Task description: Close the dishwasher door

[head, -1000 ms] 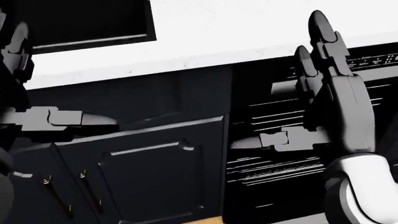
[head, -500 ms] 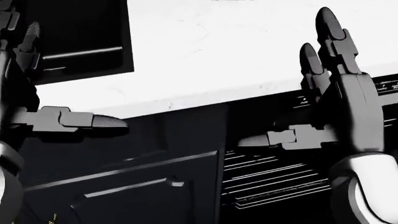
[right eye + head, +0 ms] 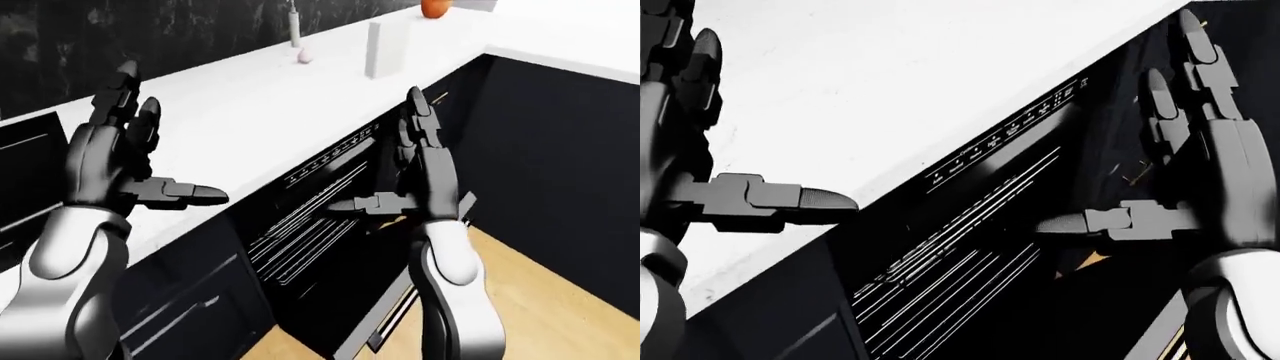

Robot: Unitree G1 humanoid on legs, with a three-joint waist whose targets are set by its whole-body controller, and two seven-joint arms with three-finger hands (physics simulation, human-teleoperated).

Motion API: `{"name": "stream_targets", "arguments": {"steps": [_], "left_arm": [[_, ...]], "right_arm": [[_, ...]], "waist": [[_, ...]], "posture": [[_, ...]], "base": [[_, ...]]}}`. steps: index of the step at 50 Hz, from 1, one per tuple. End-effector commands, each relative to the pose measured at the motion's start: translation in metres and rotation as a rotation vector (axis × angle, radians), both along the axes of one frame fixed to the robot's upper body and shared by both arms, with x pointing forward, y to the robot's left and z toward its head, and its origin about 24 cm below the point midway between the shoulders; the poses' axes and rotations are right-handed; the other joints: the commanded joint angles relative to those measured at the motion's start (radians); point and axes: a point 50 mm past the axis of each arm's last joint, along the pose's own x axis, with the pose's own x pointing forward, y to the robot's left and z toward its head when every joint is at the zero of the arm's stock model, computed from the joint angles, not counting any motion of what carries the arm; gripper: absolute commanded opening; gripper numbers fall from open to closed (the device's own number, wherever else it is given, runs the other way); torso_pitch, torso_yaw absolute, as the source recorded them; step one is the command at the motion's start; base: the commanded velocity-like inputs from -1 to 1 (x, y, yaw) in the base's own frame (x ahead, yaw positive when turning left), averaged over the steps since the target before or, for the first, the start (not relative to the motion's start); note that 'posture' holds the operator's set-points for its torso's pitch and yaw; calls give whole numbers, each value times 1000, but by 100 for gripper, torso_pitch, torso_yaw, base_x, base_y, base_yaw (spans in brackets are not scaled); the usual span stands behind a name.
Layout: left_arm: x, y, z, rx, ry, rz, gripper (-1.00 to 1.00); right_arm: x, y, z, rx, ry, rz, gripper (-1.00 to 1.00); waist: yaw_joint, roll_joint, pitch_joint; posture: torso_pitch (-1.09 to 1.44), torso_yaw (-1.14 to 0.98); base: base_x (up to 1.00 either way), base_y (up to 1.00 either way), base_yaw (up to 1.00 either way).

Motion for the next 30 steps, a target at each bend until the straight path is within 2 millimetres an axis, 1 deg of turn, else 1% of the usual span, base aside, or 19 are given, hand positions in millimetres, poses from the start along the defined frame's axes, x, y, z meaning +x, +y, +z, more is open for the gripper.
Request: {"name": "stream_targets", "arguments": {"steps": [1, 2, 3, 5, 6, 9, 12, 14, 15, 16, 17, 18, 19, 21, 25, 26, 28, 29, 30], "left_arm": [[-5, -1, 12, 7, -67, 0, 100], [-5, -2, 12, 8, -66, 0, 100], [-5, -2, 12, 9, -67, 0, 100], [-5, -2, 11, 8, -65, 0, 100], [-6, -2, 9, 12, -63, -2, 100], [-6, -3, 8, 20, -60, -2, 100], [-5, -2, 11, 18, -64, -2, 100], [-4, -2, 9, 19, -62, -1, 100], [-4, -2, 9, 18, -61, -1, 100], [-5, -3, 9, 20, -61, -2, 100], [-5, -2, 10, 20, -61, -1, 100], [-5, -2, 11, 20, -63, -1, 100], [-5, -2, 12, 19, -64, 0, 100], [-6, -2, 13, 18, -67, 0, 100], [-6, -1, 12, 16, -67, -1, 100], [-6, -1, 12, 16, -66, 0, 100], [-6, -1, 11, 17, -65, -1, 100], [-6, -1, 11, 16, -65, 0, 100], [-6, -1, 11, 16, -65, -1, 100]], "right_arm": [[-5, 1, 12, -1, -66, 10, 100], [-5, 1, 12, -1, -67, 9, 100], [-6, 1, 13, 0, -68, 11, 100], [-5, 2, 11, -5, -68, 13, 100], [-4, 2, 10, -4, -66, 15, 100], [-4, 4, 9, -2, -66, 18, 100], [-3, 4, 10, -3, -66, 17, 100], [-3, 4, 9, -7, -65, 18, 100], [-3, 4, 9, -7, -65, 17, 100], [-3, 4, 9, -9, -65, 17, 100], [-2, 4, 8, -7, -64, 16, 100], [-2, 4, 9, -10, -64, 16, 100], [-2, 5, 9, -9, -65, 18, 100], [-2, 6, 9, -13, -64, 19, 100], [-1, 7, 8, -13, -59, 17, 100], [-2, 8, 8, -19, -65, 12, 100], [-1, 8, 7, -33, -64, 8, 100], [0, 7, 7, -37, -64, -4, 100], [0, 7, 7, -33, -64, -5, 100]], "waist": [[1, 33, -56], [15, -13, -16], [8, -6, -10], [8, -16, -32], [8, -24, -35], [9, -53, -30], [13, -94, -30], [12, -126, -33], [8, -151, -37], [-1, -194, -51], [-8, -170, -43], [-11, -164, -40], [-22, -153, -45], [-24, -121, -44], [-13, -74, -9], [7, -61, -8], [10, -51, -6], [10, -25, -18], [8, -13, -23]], "posture": [[0, 0], [0, 0], [0, 0], [0, 0], [0, 0], [0, 0], [0, 0], [0, 0], [0, 0], [0, 0], [0, 0], [0, 0], [0, 0], [0, 0], [0, 0], [0, 0], [0, 0], [0, 0], [0, 0]], "base": [[0, 0, -100], [0, 0, -100], [0, 0, -100], [0, 0, -100], [0, 0, -100], [0, 0, -100], [0, 0, -100], [0, 0, -100], [0, 0, -100], [0, 0, -100], [0, 0, -100], [0, 0, -100], [0, 0, -100], [0, 0, -100], [0, 0, -100], [0, 0, -31], [0, -2, 0], [0, 0, 0], [0, 0, 0]]}}
